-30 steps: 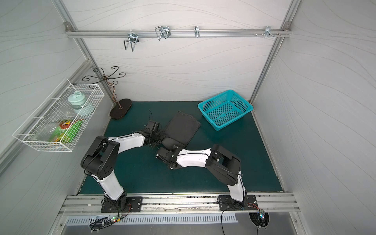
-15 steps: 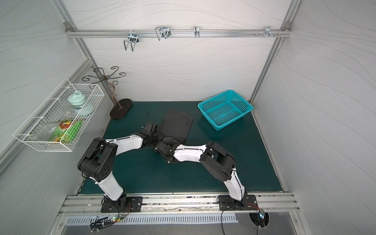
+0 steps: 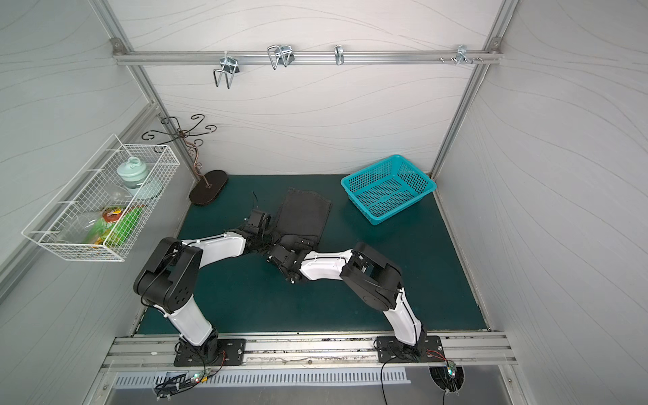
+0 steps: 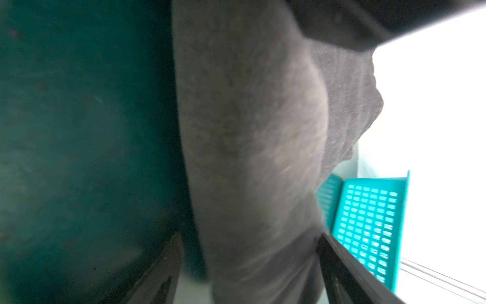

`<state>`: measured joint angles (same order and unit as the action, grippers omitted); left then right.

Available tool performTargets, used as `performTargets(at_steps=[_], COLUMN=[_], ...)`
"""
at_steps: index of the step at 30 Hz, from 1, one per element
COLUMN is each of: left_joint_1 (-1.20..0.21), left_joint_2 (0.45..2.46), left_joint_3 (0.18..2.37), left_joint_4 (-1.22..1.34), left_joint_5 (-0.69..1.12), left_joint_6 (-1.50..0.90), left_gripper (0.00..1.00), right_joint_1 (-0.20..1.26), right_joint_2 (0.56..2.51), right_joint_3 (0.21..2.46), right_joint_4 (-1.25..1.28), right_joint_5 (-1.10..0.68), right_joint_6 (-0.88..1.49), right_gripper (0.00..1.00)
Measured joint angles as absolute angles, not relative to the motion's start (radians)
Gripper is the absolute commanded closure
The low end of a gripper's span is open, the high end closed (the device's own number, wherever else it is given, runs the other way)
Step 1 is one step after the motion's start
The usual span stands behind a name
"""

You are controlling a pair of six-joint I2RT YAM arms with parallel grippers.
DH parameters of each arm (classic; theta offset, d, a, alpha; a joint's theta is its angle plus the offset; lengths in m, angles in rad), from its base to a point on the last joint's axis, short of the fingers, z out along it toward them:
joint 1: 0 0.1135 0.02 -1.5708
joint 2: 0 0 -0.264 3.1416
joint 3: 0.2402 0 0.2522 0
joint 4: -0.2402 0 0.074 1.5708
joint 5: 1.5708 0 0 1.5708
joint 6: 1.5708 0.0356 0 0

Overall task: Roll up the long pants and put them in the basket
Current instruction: Roll the long pant at the center of the board.

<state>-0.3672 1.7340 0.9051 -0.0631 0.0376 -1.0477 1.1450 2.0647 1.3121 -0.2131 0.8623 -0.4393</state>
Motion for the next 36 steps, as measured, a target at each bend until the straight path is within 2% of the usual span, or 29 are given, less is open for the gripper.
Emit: performTargets(at_steps=[2,3,11,20,23,27,30,33,36], left_joint_1=[-0.368,-0.368,-0.369,-0.364,-0.358,-0.356,-0.357,-0.355,-0.352], left_joint_2=[1.734,1.735,1.737,1.737,1.74,1.743,1.743,1.743,1.743], left_joint_3=[0.905,0.905,0.905,0.905,0.905,0.905,0.905,0.905,0.905], left_joint_4=[-0.063,-0.063,-0.063,-0.062,-0.051,-0.044,-0.038,-0.037,-0.038], left_joint_5=[0.047,0.053,0.086,0.097,0.102,0.113,0.122,0.128,0.134], left_joint_6=[-1.046,-1.044,-1.037,-1.027,-1.028,-1.028,-1.031,-1.033,-1.032], left_gripper=[1.0,1.0,1.0,1.0,1.0,1.0,1.0,1.0,1.0], right_joint_1=[1.161,1.169,1.196,1.141,1.123,1.103,1.092,1.092,1.09], right_joint_2=[2.065,2.065,2.066,2.079,2.079,2.086,2.092,2.093,2.093], right_joint_3=[1.301,1.297,1.283,1.308,1.312,1.317,1.322,1.332,1.347], right_joint_4=[-0.195,-0.187,-0.174,-0.196,-0.203,-0.232,-0.249,-0.27,-0.303], right_joint_5=[0.889,0.907,0.973,0.963,0.934,0.871,0.843,0.824,0.79], right_joint_6=[-0.445,-0.448,-0.452,-0.434,-0.431,-0.409,-0.404,-0.391,-0.38], right_gripper=[0.09,0.02,0.01,0.04,0.19,0.56,0.77,0.94,1.0])
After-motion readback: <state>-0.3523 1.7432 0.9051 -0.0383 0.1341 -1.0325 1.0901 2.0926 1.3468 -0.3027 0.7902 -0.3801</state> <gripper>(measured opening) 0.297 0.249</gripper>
